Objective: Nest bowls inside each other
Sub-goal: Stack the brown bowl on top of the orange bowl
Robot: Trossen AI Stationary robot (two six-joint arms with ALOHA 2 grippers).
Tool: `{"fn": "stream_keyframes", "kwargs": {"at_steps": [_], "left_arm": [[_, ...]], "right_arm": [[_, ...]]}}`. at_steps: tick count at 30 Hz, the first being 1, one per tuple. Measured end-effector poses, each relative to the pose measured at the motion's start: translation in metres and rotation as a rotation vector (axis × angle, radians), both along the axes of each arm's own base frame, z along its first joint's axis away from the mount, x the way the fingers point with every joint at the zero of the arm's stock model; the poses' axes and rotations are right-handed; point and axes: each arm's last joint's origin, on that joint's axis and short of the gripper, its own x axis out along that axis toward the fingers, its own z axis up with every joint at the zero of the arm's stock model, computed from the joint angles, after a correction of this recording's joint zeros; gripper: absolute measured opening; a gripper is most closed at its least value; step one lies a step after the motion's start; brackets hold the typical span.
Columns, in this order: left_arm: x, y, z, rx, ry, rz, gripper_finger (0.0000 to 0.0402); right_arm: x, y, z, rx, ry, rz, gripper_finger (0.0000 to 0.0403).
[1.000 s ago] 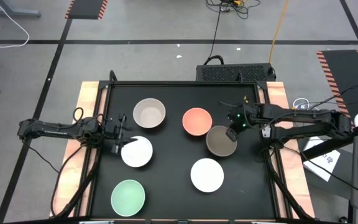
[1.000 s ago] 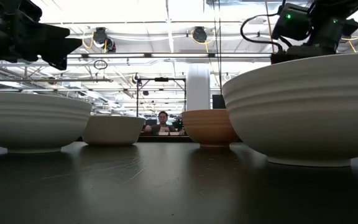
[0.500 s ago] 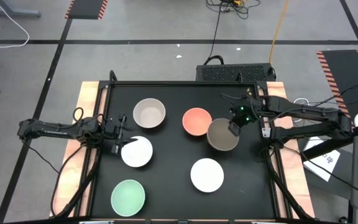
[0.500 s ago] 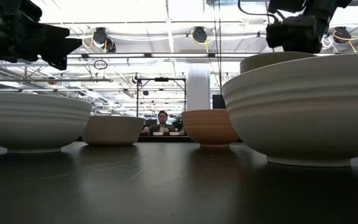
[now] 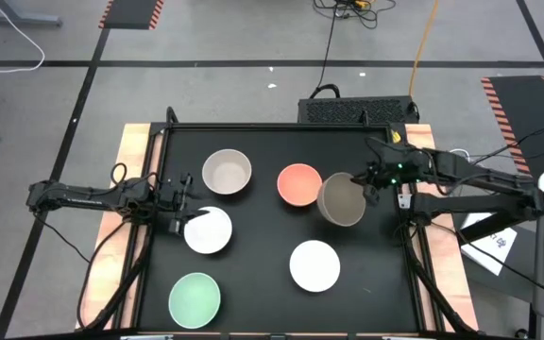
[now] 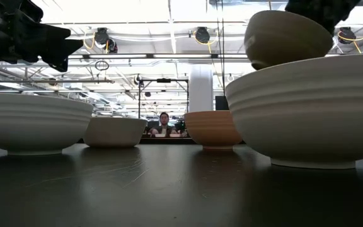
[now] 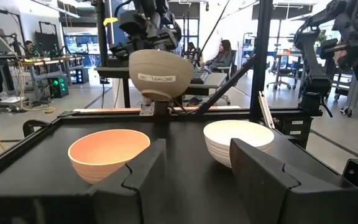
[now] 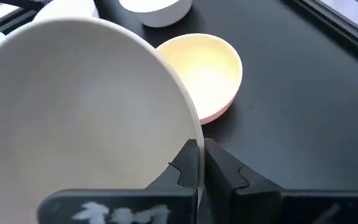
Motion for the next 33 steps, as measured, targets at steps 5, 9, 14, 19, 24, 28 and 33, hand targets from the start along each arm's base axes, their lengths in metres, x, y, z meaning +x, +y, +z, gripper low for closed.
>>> {"fn": "stream_keyframes", "kwargs": {"at_steps": [5, 9, 14, 19, 24, 28, 33], "left_arm": [[0.0, 0.0, 0.0, -0.002, -0.002, 0.0, 0.0182], [0.0, 0.0, 0.0, -0.006, -0.002, -0.001, 0.0182], [0.0, 0.0, 0.001, -0.006, -0.008, -0.001, 0.0182], [0.0, 0.0, 0.001, -0.008, -0.008, -0.002, 0.0182], [0.0, 0.0, 0.001, -0.011, -0.007, -0.002, 0.0182], [0.0, 0.0, 0.001, -0.012, -0.006, -0.002, 0.0182], [0.0, 0.0, 0.001, -0.018, -0.006, -0.003, 0.0182]], "right_arm": [[-0.006, 0.004, -0.004, 0.001, -0.028, 0.006, 0.0], [-0.013, 0.008, -0.011, -0.005, -0.024, 0.028, 0.0], [-0.021, 0.011, -0.024, -0.021, -0.079, 0.021, 0.0], [-0.029, 0.012, -0.032, -0.022, -0.123, 0.019, 0.0], [-0.033, 0.013, -0.045, -0.025, -0.174, 0.015, 0.0], [-0.035, 0.014, -0.058, -0.021, -0.196, 0.008, 0.0], [-0.034, 0.014, -0.064, -0.022, -0.214, 0.007, 0.0]]}}
